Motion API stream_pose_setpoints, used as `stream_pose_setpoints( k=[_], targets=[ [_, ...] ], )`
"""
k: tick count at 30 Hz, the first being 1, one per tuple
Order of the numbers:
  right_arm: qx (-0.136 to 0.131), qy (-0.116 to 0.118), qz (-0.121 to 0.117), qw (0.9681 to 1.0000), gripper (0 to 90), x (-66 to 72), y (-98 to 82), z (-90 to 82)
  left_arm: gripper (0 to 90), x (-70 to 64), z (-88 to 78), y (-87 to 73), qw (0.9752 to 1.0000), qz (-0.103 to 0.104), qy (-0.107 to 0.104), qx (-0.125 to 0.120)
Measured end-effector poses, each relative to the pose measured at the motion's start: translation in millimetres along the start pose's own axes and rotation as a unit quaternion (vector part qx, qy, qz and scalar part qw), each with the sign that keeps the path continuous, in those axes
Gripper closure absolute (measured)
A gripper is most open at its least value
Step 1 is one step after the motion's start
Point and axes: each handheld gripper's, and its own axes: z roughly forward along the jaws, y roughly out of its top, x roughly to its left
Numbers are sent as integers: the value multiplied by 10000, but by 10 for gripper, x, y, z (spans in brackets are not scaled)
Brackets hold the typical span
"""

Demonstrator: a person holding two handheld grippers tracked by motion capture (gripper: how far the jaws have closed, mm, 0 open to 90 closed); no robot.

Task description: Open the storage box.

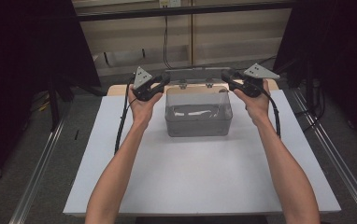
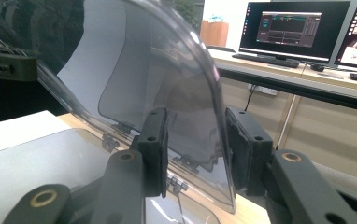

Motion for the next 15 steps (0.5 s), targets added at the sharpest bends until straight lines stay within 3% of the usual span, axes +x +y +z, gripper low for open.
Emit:
stream_pose_setpoints(
  k=[7,15],
  targets=[
    [-38,17,77,10000,605,-43,15,44,689,14,74,13,9999,77,7,63],
    [-19,28,118,9999,600,-90,50,107,694,39,133,-8,10000,7,58,63]
  ],
)
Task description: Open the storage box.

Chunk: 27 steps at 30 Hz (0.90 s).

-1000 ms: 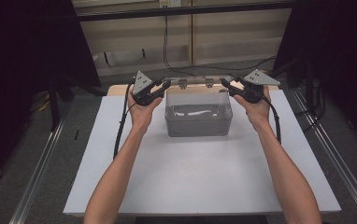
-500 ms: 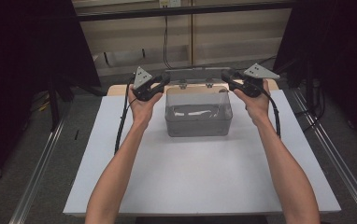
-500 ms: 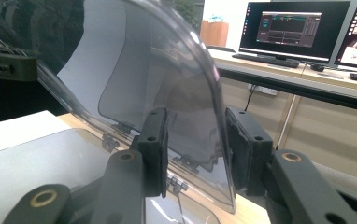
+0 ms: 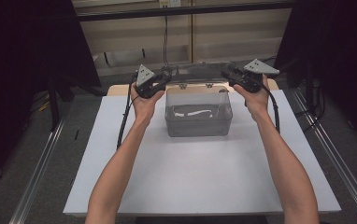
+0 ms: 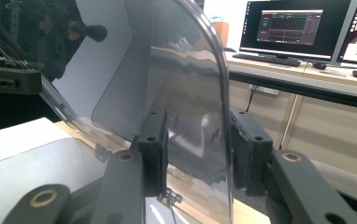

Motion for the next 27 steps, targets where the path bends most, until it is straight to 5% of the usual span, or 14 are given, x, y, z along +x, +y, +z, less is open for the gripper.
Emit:
stream_pose_setpoints(
  k=[16,27],
  targets=[
    [18,38,165,9999,554,-52,-77,171,706,75,113,-46,9999,-73,45,117],
    [256,-69,232,9994,555,-103,-206,237,715,129,157,-50,9998,-142,38,123]
  ],
)
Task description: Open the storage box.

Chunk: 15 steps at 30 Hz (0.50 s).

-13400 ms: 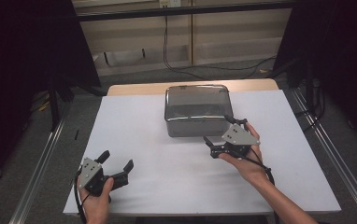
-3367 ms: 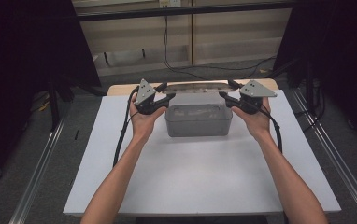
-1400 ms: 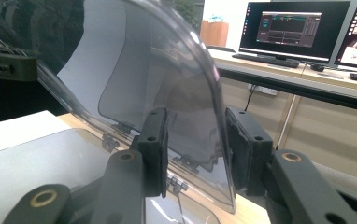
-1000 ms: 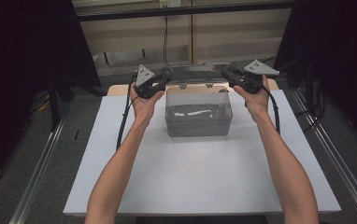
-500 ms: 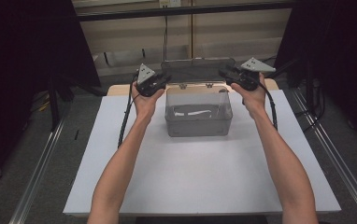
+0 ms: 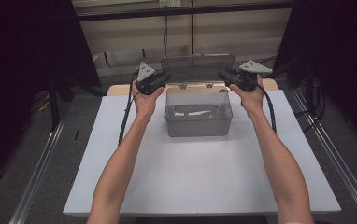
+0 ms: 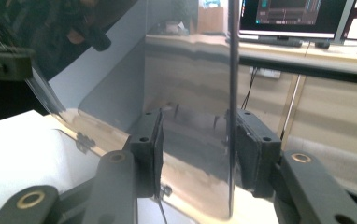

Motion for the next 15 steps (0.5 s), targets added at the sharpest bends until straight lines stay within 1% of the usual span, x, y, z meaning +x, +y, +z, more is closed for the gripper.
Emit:
stream_pose_setpoints(
  k=[1,3,6,9,10,11,13,15],
  targets=[
    [112,4,3,9999,555,-14,-62,15,714,-7,3,-3,10000,-22,10,-14],
    [157,16,16,9999,557,-18,-83,18,713,-7,3,-2,10000,-8,10,-5],
    [130,42,137,9998,578,-35,-124,38,716,4,8,-3,10000,9,7,6],
    [125,-22,142,9998,624,-42,-116,55,717,9,24,-5,10000,-39,47,-13],
    [138,-57,118,9998,634,-50,-118,57,718,6,30,-8,10000,-79,47,-33],
    [152,-66,96,9998,643,-54,-124,59,721,13,30,-8,10000,-73,44,-9],
    [139,-62,118,9998,642,-61,-129,64,724,12,28,-3,10000,-30,41,25],
    [109,-54,161,9998,640,-71,-135,75,726,17,34,-16,10000,-43,49,62]
  ],
)
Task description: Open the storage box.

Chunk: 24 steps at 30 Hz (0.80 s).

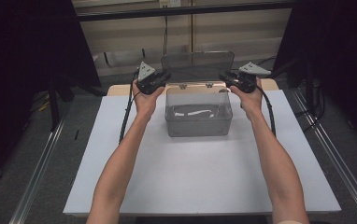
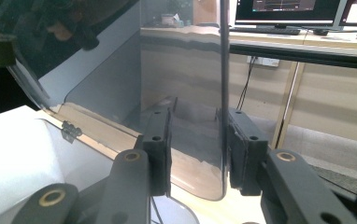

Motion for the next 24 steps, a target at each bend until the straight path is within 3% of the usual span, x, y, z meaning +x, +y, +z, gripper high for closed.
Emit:
stream_pose_setpoints(
  k=[3,6,8,15,24],
  targets=[
    [-18,-5,64,10000,641,0,-3,10,722,6,14,-18,10000,-28,9,21],
    [-10,-25,53,10000,651,-12,3,21,706,19,41,-62,9998,-195,-18,17],
    [8,-43,71,10000,660,-17,10,24,705,43,52,-99,9998,-54,5,166],
    [0,-20,122,9999,669,-42,12,43,700,40,80,-127,9998,-111,-1,155],
    [73,-73,183,9998,675,-47,-7,61,717,86,111,-205,9994,-114,-38,312]
  ],
)
